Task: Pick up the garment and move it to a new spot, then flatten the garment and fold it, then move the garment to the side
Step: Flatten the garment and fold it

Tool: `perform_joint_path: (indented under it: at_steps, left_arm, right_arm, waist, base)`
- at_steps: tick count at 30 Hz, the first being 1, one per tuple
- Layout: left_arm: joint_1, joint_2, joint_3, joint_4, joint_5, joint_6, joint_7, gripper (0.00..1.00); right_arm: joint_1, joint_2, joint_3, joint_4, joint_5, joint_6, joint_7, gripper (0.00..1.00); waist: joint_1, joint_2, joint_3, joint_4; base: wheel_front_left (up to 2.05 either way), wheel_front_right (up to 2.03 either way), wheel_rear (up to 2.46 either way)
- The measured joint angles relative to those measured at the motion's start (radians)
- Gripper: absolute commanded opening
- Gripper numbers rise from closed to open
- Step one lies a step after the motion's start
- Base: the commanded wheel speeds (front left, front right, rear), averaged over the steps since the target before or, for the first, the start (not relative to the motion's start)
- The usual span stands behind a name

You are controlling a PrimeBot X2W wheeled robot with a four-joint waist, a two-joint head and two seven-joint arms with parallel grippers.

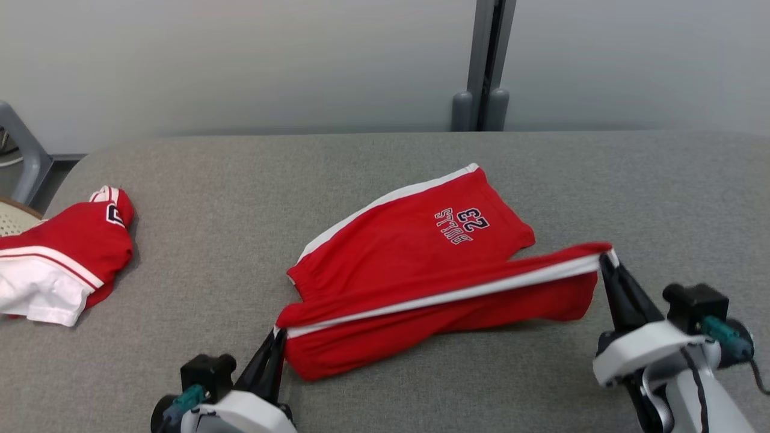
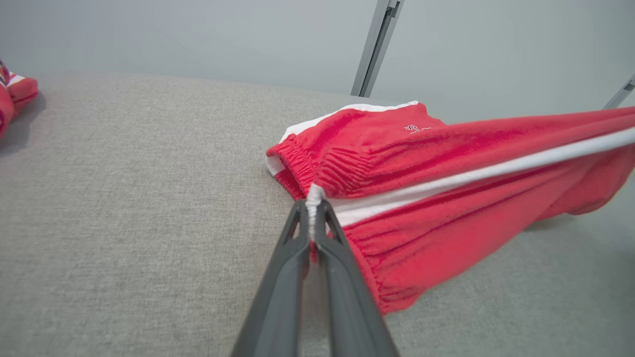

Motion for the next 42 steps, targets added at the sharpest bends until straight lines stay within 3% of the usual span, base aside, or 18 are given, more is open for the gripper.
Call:
perform_joint_path:
  at_steps: [13,27,28,29,30,31,32,42]
  left_arm:
    - [-0.275,0.004,-0.102,-0.005,-0.102,0.001,0.000,0.00]
    - [-0.426,0.005,-0.251,-0.046,-0.220,0.072,0.000,0.00]
    - [-0.430,0.005,-0.258,-0.047,-0.220,0.076,0.000,0.00]
    - [-0.432,0.005,-0.263,-0.047,-0.220,0.080,0.000,0.28]
    - [-0.434,0.005,-0.268,-0.049,-0.220,0.083,0.000,0.80]
    - [-0.436,0.005,-0.271,-0.054,-0.221,0.088,0.000,0.80]
    - [-0.437,0.005,-0.273,-0.056,-0.224,0.089,0.000,1.00]
    - [-0.400,0.005,-0.241,-0.100,-0.159,0.160,0.000,1.00]
  right_arm:
    - [-0.384,-0.064,0.045,0.173,-0.073,-0.004,-0.001,0.00]
    - [-0.612,-0.099,0.059,0.347,-0.127,-0.005,-0.001,0.00]
    - [-0.619,-0.101,0.056,0.356,-0.132,-0.005,-0.001,0.05]
    - [-0.625,-0.100,0.049,0.363,-0.132,-0.005,-0.001,0.32]
    - [-0.631,-0.098,0.042,0.366,-0.132,-0.005,-0.001,0.71]
    - [-0.637,-0.095,0.038,0.363,-0.132,-0.005,-0.001,0.71]
    - [-0.641,-0.090,0.036,0.355,-0.131,-0.005,-0.001,1.00]
    - [-0.595,-0.090,0.005,0.278,-0.101,-0.005,-0.001,1.00]
  waist:
    - [0.0000,0.0000,0.192,0.090]
    - [0.0000,-0.0001,0.346,0.183]
    - [0.0000,0.0000,0.352,0.187]
    - [0.0000,-0.0001,0.357,0.191]
    - [0.0000,0.0000,0.361,0.194]
    - [0.0000,0.0000,0.365,0.196]
    - [0.0000,0.0000,0.368,0.196]
    - [0.0000,0.0000,0.365,0.173]
  base:
    - [0.00,0.00,0.00]
    - [0.00,0.00,0.00]
    - [0.00,0.00,0.00]
    - [0.00,0.00,0.00]
    - [0.00,0.00,0.00]
    - [0.00,0.00,0.00]
    - [0.00,0.00,0.00]
    - [0.00,0.00,0.00]
